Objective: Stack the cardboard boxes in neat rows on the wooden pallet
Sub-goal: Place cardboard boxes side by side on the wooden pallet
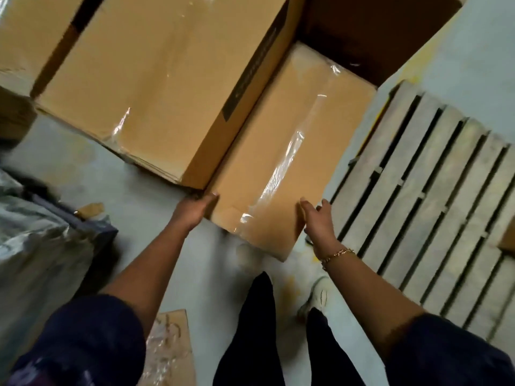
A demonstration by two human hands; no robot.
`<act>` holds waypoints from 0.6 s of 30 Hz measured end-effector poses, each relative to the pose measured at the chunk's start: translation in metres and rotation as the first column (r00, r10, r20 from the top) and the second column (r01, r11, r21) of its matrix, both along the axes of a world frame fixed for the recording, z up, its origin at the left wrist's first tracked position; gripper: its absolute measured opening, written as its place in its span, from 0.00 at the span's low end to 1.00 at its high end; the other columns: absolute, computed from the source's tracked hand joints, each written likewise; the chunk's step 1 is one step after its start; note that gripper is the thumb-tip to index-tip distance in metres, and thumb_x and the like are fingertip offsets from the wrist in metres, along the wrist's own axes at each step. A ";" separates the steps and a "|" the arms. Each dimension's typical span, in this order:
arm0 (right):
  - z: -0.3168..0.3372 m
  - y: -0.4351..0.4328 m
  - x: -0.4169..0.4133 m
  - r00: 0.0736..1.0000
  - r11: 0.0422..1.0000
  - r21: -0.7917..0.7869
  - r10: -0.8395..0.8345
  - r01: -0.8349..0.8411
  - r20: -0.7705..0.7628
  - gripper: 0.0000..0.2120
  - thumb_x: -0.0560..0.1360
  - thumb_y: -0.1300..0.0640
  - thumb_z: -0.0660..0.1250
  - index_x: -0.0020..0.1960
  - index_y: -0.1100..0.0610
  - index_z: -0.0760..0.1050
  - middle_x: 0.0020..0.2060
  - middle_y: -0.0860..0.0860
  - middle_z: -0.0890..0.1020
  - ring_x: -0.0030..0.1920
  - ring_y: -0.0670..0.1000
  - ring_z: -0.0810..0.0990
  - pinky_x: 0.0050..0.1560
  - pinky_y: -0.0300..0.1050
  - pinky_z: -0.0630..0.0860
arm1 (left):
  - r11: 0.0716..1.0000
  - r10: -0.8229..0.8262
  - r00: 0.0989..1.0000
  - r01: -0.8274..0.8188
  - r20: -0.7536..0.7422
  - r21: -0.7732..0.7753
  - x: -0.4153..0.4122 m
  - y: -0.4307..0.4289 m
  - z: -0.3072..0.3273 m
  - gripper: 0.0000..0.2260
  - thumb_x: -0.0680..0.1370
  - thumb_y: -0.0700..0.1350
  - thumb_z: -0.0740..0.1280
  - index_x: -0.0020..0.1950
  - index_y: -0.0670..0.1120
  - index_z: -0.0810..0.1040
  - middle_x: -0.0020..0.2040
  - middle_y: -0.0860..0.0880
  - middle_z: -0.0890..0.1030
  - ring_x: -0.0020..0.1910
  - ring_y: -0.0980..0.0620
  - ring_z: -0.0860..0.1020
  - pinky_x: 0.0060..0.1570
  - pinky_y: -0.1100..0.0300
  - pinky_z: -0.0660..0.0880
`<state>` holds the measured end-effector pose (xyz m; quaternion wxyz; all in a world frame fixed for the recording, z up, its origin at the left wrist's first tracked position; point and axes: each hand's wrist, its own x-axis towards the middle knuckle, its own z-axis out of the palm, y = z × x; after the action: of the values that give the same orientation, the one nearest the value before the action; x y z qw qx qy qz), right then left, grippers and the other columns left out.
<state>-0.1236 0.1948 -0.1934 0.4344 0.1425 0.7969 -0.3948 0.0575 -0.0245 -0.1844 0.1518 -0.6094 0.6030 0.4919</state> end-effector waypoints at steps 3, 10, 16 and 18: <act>-0.014 -0.001 -0.003 0.997 0.997 -0.027 -0.065 0.066 0.039 0.55 0.64 0.30 0.67 0.82 0.50 0.50 0.78 0.53 0.64 0.74 0.57 0.69 0.73 0.61 0.68 | 0.996 -0.087 0.995 0.087 0.042 0.008 -0.002 0.005 -0.010 0.32 0.80 0.64 0.66 0.76 0.43 0.72 0.74 0.41 0.74 0.71 0.40 0.72 0.64 0.53 0.68; -0.033 0.027 -0.014 0.997 0.997 0.005 -0.075 0.075 0.027 0.38 0.71 0.32 0.67 0.74 0.52 0.66 0.67 0.50 0.78 0.64 0.54 0.78 0.69 0.57 0.73 | 0.976 -0.209 0.978 0.209 -0.004 0.062 -0.005 0.017 -0.031 0.29 0.78 0.67 0.66 0.70 0.48 0.78 0.66 0.45 0.80 0.64 0.41 0.78 0.57 0.52 0.72; -0.045 0.037 -0.003 0.995 0.994 -0.082 -0.070 0.076 0.074 0.25 0.78 0.36 0.66 0.70 0.46 0.69 0.62 0.46 0.80 0.62 0.52 0.79 0.68 0.58 0.75 | 0.986 -0.107 0.977 0.128 -0.184 0.108 -0.054 0.007 -0.043 0.28 0.77 0.58 0.73 0.75 0.51 0.73 0.62 0.51 0.79 0.59 0.50 0.77 0.57 0.56 0.70; -0.047 0.040 0.000 0.996 0.991 -0.110 -0.076 0.081 0.053 0.30 0.76 0.35 0.67 0.74 0.45 0.67 0.65 0.45 0.79 0.64 0.52 0.78 0.68 0.57 0.75 | 0.986 -0.123 0.972 0.142 -0.201 0.086 -0.062 0.011 -0.044 0.30 0.77 0.58 0.74 0.76 0.51 0.71 0.61 0.53 0.77 0.59 0.51 0.75 0.58 0.55 0.69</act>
<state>-0.1232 0.2352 -0.2403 0.4452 0.1586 0.7564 -0.4522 -0.0048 -0.0134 -0.2285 0.1549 -0.5083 0.6290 0.5675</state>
